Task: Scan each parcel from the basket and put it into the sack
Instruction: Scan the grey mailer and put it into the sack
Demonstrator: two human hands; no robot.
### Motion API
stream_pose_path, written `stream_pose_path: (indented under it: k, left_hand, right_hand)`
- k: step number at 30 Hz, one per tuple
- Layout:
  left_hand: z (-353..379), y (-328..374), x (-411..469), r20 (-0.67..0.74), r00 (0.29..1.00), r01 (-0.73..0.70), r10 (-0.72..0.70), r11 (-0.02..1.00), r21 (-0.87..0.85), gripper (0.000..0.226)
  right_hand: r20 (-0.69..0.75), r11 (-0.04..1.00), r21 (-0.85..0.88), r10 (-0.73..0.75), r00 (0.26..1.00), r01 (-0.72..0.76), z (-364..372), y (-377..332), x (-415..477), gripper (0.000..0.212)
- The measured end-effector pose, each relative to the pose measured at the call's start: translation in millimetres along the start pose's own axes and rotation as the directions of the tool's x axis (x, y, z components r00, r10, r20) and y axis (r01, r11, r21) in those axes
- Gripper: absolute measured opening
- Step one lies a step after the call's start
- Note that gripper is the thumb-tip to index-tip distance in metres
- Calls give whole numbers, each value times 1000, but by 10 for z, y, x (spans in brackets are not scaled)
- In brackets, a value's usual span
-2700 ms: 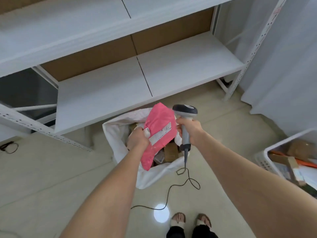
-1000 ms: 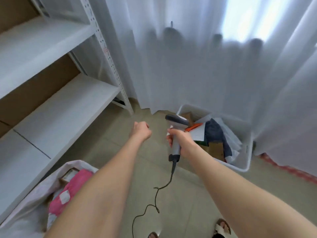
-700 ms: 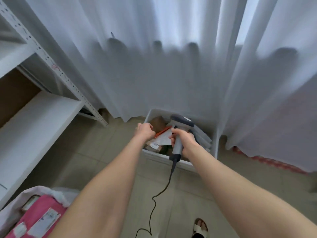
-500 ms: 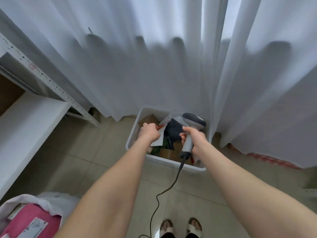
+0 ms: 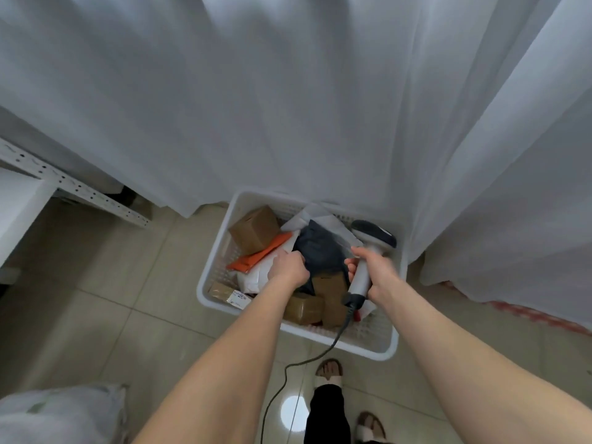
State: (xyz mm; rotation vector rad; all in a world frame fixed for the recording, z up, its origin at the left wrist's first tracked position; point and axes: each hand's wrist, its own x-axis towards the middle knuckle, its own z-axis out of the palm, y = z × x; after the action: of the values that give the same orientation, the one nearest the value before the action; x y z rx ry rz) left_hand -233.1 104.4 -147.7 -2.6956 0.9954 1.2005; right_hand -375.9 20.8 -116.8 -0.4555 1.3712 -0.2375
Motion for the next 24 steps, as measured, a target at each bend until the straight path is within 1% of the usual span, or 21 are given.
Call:
stream_pose_path:
  k: [2,4,6,8,10,12,14,16,19,21,24]
  left_hand:
    - [175,24,328,19,1000,-15,15,1000,4,25]
    - [363,61,674,30,999,-16,16,1000,5,26]
    - [534,103,1021,41,999,-18,17,1000,2,42]
    - [710,132,1375,30,998,-52,51,998,31,60]
    - [881,163,1732,-30,991,-127,131,985,117,75]
    - [997,199,2063,-101,971,-186,218,948,258,90]
    - [1100,248,2360,-105,958,-200,265,887,417,96]
    - [1229,276,2580,-72,959,-194,272,825,531,87]
    - [1346,276,2678,-85,961,-149,263,753,641,52]
    - [1327,284,2621,-98,961,-126,260,721,681,34]
    - [1225,306,2488,-108,957,-133,269,740,660,29]
  right_hand:
    - [1,1000,7,26,1000,-26,12,23,369,11]
    - [-7,999,10,37,999,-37,-8,69,762,12]
    - [-21,999,0,41,999,-41,-47,130,1154,15]
    - [-21,999,-7,51,998,-52,-90,201,1533,16]
    - [1,997,-3,77,997,-77,-138,289,1881,16]
    - [18,995,3,96,995,-96,-187,371,2190,16]
    - [37,996,14,92,995,-93,-249,429,2456,13]
    - [45,995,24,100,994,-101,-312,469,2661,13]
    - [47,993,21,118,992,-120,-406,501,2826,23]
    - [48,992,25,122,991,-124,-426,507,2831,22]
    - [54,990,43,128,990,-131,-411,490,2690,13]
